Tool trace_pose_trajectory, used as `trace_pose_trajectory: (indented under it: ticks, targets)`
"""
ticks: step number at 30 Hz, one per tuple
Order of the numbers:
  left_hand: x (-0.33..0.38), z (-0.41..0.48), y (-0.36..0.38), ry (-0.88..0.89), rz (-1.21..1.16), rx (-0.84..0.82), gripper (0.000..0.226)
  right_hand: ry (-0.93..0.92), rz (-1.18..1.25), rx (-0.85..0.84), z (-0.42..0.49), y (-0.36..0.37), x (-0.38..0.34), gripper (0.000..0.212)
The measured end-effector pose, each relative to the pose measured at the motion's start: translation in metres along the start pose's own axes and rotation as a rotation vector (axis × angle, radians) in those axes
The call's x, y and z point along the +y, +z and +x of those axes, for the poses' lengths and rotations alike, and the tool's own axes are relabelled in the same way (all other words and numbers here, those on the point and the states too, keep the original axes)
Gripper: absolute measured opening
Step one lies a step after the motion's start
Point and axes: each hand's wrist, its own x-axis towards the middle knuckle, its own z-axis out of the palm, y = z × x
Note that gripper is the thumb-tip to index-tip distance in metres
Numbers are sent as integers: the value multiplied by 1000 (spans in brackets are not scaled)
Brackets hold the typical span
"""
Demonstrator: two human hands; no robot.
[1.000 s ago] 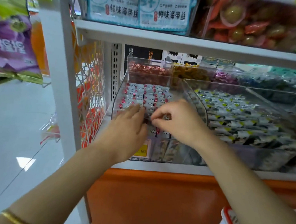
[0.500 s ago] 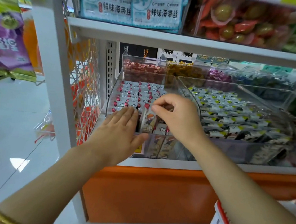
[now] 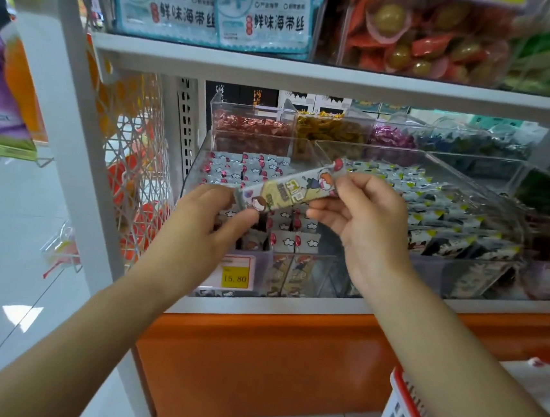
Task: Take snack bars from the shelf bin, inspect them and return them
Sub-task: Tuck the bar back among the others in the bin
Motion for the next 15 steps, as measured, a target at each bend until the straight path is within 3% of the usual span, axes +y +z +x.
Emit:
trace_pose_trajectory:
  ticks: [6,10,15]
  targets:
    - [6,4,-1,-359,-572,0,34,206,192,-67,-7,-9,4,16]
    - [5,7,-1,-456,-698,48,32,256,220,-110,-7,-12,4,12]
    - [9,7,-1,-414,-631,90,39,280,174,-115,-6,-15,3,10]
